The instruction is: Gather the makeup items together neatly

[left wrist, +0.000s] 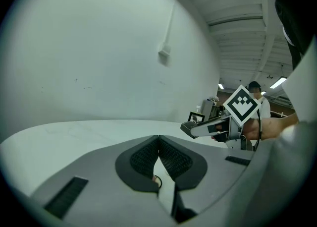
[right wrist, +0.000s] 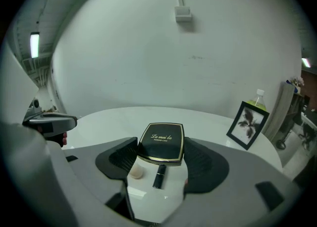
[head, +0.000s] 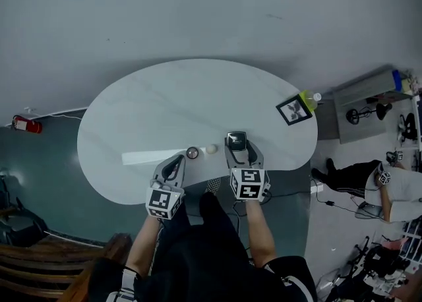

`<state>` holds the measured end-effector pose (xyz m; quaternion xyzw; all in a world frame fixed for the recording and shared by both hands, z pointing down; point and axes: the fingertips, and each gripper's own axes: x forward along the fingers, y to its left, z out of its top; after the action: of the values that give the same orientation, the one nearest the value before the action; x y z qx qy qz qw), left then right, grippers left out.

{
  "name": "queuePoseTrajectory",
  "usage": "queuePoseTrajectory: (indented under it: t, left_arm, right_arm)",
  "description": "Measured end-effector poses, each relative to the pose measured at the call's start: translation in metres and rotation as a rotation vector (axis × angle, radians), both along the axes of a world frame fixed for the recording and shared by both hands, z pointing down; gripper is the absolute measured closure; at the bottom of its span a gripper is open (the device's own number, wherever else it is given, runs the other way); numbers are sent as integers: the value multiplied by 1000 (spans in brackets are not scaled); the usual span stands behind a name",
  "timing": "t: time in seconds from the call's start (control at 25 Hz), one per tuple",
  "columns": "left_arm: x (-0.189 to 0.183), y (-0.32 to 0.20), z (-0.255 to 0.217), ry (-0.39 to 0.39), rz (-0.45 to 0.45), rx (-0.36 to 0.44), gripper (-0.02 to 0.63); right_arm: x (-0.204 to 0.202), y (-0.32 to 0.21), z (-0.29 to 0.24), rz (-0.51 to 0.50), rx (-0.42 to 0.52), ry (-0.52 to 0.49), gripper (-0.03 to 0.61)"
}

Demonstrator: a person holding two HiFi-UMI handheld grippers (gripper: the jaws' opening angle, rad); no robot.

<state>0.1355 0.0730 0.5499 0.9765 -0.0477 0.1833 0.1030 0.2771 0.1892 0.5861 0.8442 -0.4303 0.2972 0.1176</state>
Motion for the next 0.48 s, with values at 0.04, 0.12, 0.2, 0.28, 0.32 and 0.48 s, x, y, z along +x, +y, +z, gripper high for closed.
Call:
queuePoseTrajectory:
  t: [0.04,0.12,0.2,0.28,0.32,0.48]
  left_arm:
    - [4,8,3,2,12,-2,597]
    - [13,22,6,2,27,-4,597]
    - [21,34,10,-3,36,-6,597]
    - [27,43,14,-9,45,-11,597]
    - [30,46,16,-12,47,-13,597]
    - [41,55,27,-28,41,-21,597]
  right_arm:
    - [4,9,3,7,-4,-2,278]
    - [13,25,8,19,-9,-6,278]
    - [19,38,14,26,-14,-12,278]
    - [24,47,21,30,-22,-22,278]
    - [26,51,24,29,-25,-27,278]
    - [35,59,45,15,-40,-51,278]
